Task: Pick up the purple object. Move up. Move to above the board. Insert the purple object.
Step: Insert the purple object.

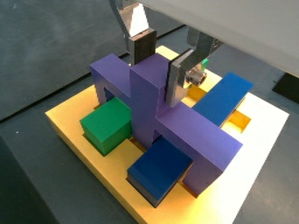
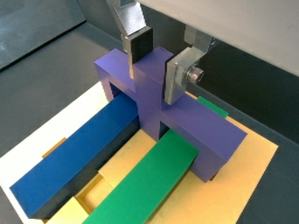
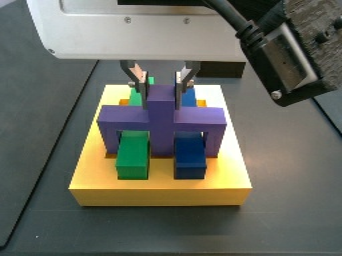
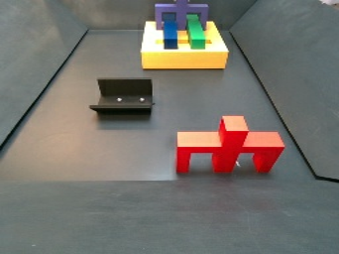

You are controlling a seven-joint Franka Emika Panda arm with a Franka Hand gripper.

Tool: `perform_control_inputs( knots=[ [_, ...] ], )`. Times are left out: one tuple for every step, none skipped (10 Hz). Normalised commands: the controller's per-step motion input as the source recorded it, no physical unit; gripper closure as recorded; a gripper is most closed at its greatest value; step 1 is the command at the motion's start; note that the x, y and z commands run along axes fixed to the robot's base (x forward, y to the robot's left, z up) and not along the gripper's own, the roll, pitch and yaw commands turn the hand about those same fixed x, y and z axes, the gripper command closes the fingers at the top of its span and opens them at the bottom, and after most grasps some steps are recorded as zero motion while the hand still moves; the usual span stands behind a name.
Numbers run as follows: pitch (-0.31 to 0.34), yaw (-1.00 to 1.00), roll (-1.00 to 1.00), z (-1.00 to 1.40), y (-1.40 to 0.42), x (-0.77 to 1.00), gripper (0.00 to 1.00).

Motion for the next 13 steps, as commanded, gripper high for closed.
perform_control_inputs(
  knots=[
    [0.000,0.25,-0.08,-0.08,0.00,0.02,1.00],
    [0.000,0.23,-0.07,-0.09,0.00,0.01,1.00],
    [0.000,0.00,-0.05,-0.08,0.00,0.03,1.00],
    [0.000,-0.13,-0.07,-0.09,0.00,0.02,1.00],
    [0.000,-0.12,-0.07,-0.05,0.00,0.00,1.00],
    [0.000,-0.09,-0.04,0.00,0.00,0.00,1.00],
    [-0.004,0.00,-0.06,0.00,0.00,0.00,1.00],
    [0.000,0.00,-0.03,-0.03,-0.06,0.05,1.00],
    [0.000,-0.16,-0.02,0.00,-0.05,0.00,1.00],
    [0.000,-0.18,0.00,0.00,-0.12,0.00,1.00],
    [0.000,-0.15,-0.04,-0.07,-0.01,0.00,1.00],
    [-0.003,0.00,-0.04,-0.06,0.00,0.00,1.00],
    [-0.010,0.00,-0.03,-0.09,0.00,0.00,1.00]
  ],
)
